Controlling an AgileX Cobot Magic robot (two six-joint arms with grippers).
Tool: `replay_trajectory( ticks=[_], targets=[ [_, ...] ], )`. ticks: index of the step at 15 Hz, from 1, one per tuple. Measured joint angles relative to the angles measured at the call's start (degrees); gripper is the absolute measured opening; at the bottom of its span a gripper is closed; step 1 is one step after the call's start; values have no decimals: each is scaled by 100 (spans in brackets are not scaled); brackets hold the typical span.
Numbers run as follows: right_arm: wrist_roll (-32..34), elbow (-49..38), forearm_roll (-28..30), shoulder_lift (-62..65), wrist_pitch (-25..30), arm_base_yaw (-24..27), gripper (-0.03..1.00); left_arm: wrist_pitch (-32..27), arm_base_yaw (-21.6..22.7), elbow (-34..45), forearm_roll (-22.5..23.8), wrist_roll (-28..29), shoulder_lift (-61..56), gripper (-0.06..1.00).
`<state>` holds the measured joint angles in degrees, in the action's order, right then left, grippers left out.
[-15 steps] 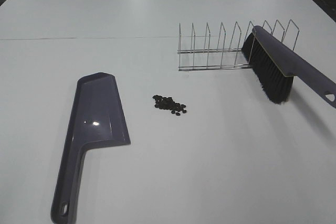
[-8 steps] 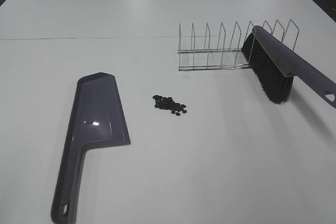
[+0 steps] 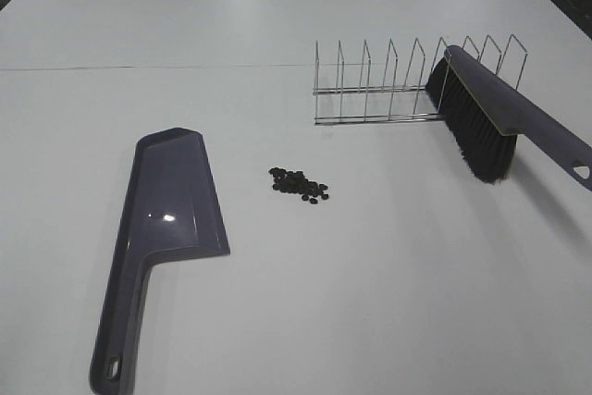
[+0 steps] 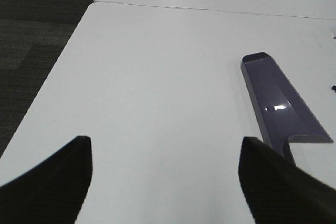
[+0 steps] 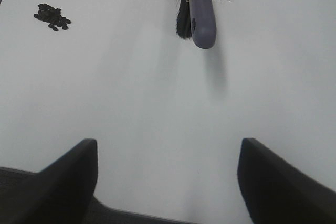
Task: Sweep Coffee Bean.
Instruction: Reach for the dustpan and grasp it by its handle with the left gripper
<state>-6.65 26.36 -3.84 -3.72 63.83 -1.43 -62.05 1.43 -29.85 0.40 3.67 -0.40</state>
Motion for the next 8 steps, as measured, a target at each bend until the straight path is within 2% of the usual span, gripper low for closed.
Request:
replay_trajectory(
  ticks=[8],
  targets=[
    [0,0,0,0,0,0,65,0,0,0,0,29,372,71]
  ],
)
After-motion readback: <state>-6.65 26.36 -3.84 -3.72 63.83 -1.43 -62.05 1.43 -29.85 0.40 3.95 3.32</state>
